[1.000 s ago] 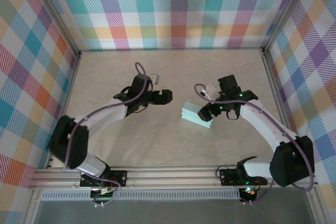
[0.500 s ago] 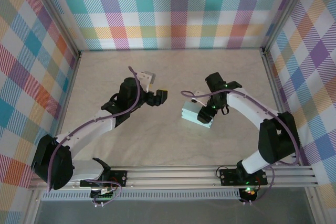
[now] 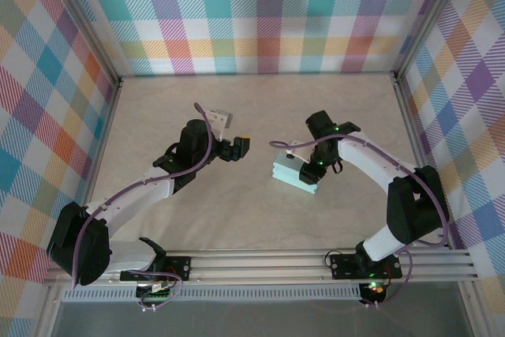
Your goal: Fold the paper box
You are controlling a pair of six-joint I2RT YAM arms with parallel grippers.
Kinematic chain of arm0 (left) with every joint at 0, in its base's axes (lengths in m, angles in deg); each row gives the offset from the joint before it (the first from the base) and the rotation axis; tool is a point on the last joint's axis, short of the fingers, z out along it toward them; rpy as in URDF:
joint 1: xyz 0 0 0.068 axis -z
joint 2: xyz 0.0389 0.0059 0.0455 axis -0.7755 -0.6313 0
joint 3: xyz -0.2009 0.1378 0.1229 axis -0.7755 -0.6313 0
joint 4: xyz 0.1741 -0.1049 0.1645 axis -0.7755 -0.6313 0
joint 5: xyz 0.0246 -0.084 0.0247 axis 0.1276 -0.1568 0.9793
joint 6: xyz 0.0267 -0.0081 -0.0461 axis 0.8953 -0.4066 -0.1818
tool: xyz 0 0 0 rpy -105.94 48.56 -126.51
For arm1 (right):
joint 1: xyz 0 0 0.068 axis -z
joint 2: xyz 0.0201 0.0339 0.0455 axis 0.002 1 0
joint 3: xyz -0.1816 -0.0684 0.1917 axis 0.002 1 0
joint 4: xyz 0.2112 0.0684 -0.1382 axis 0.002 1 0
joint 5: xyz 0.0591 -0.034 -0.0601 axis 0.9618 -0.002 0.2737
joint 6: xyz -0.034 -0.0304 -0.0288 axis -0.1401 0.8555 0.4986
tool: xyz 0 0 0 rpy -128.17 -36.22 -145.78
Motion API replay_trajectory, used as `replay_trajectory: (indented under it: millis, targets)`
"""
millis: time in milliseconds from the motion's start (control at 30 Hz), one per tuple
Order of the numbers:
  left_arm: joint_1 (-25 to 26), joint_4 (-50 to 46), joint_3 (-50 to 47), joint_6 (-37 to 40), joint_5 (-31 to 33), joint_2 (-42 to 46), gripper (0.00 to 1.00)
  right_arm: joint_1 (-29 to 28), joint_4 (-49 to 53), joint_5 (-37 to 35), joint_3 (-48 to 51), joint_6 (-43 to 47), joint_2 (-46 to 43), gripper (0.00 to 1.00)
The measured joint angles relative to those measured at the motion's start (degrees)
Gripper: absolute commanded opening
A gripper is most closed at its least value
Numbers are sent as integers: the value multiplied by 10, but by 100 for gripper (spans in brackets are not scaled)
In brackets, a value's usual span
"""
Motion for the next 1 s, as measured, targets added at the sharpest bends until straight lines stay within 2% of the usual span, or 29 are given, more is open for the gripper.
replay_trajectory:
  millis: [267,467,533,700,933,1000]
  targets:
    - [0,0,0,0,11,-1,90,0,-1,-12,-7,-1,0,38]
    - [0,0,0,0,12,-2,91,0,-43,-84,-21,-1,0,37]
    - [0,1,-2,0,12,-2,91,0,-78,-118,-34,0,2,34]
    - [0,2,-16,0,16,-2,91,-2,-196,-196,-69,34,44,34]
    - [0,0,-36,-2,27,22,91,-8,-350,-253,-84,120,140,35]
    - [0,0,-42,-3,33,31,92,-10,-382,-266,-89,140,172,37]
